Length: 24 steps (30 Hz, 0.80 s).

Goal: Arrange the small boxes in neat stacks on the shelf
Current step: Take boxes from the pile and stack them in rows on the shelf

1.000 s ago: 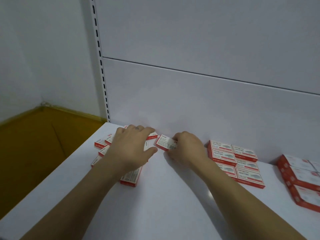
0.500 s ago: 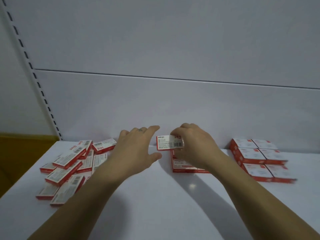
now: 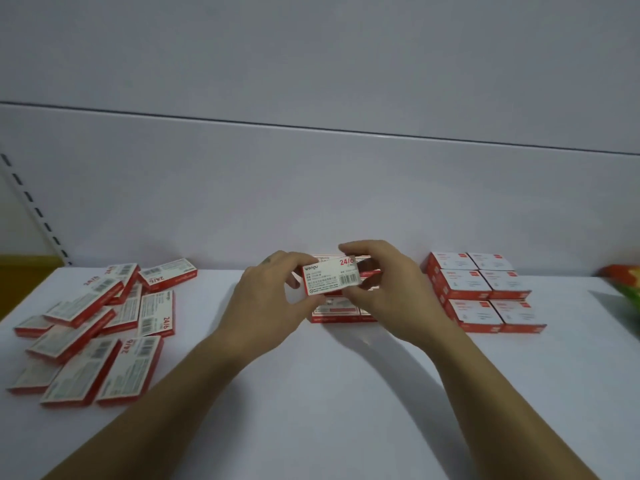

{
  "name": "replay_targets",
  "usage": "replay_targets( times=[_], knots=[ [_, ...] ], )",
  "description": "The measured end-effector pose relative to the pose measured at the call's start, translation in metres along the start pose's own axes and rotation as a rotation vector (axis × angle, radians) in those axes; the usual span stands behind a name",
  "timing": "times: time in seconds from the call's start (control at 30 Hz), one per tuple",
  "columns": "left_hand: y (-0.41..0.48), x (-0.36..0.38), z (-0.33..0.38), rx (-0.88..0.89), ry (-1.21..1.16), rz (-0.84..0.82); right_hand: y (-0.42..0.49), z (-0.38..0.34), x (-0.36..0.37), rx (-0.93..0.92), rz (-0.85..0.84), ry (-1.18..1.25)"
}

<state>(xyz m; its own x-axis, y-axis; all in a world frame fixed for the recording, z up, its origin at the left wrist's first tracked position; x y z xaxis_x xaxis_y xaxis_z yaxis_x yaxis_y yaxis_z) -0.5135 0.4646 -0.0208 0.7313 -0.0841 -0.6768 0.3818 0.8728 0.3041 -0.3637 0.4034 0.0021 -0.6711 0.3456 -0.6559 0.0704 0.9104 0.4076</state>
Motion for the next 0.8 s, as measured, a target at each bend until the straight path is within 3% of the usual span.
replay_targets(
  times=[0.13,0.33,0.63,0.8],
  knots=[
    [-0.007,-0.002,-0.005,0.024,-0.007,0.022,-0.014,0.018,0.007,0.096,0.107,0.272],
    [-0.012,-0.003,-0.006,0.034,-0.033,0.024,-0.023,0.023,0.01,0.131,0.186,0.434],
    [-0.018,-0.004,-0.002,0.016,-0.135,0.055,-0.027,0.01,0.01,0.091,0.201,0.319],
    [-0.028,-0.001,0.014,0.163,-0.08,0.115,-0.032,-0.001,0.015,0.099,0.17,0.261]
  ],
)
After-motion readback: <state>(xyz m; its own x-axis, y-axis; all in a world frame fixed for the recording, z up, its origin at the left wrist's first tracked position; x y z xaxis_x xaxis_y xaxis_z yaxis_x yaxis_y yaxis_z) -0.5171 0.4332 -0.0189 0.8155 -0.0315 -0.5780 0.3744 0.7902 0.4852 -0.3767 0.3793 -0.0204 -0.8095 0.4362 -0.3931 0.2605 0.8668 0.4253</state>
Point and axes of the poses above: each hand's wrist, its own y-axis towards the middle knuckle, its own x-axis out of the palm, z = x × y, the point moved 8 cm from there along y, towards the middle knuckle, and after that the axes turned 11 degrees about -x, right-handed, at the moved point
